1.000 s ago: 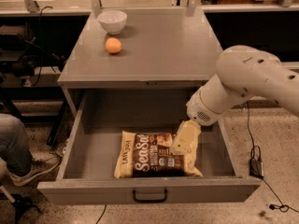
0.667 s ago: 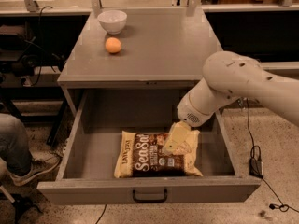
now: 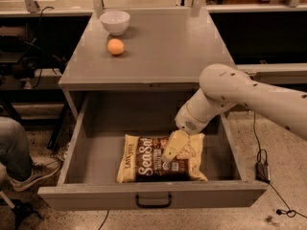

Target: Pick brown chip bag from top drawer and place on counter

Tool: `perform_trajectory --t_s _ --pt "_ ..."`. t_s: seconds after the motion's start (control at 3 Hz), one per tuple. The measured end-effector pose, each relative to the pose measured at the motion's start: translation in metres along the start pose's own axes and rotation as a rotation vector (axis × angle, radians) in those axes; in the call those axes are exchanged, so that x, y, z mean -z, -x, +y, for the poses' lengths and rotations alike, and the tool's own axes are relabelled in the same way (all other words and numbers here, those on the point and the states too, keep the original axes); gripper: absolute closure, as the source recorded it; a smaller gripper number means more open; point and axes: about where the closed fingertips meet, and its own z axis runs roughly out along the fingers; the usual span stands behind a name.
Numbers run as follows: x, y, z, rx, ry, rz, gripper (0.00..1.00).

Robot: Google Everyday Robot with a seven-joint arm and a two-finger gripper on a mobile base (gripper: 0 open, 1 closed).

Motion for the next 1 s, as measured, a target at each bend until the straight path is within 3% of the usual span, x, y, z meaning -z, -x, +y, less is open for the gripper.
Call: perform_trajectory --t_s 0.33,0.67,1.0 --pt "-0.020 -0.009 -0.003 -0.022 0.044 0.013 0.00" --pt "-0.033 -0.019 -0.004 -0.036 0.077 0.019 0.18" --pt "-0.037 -0.026 -0.003 -0.039 0.102 0.017 0.49"
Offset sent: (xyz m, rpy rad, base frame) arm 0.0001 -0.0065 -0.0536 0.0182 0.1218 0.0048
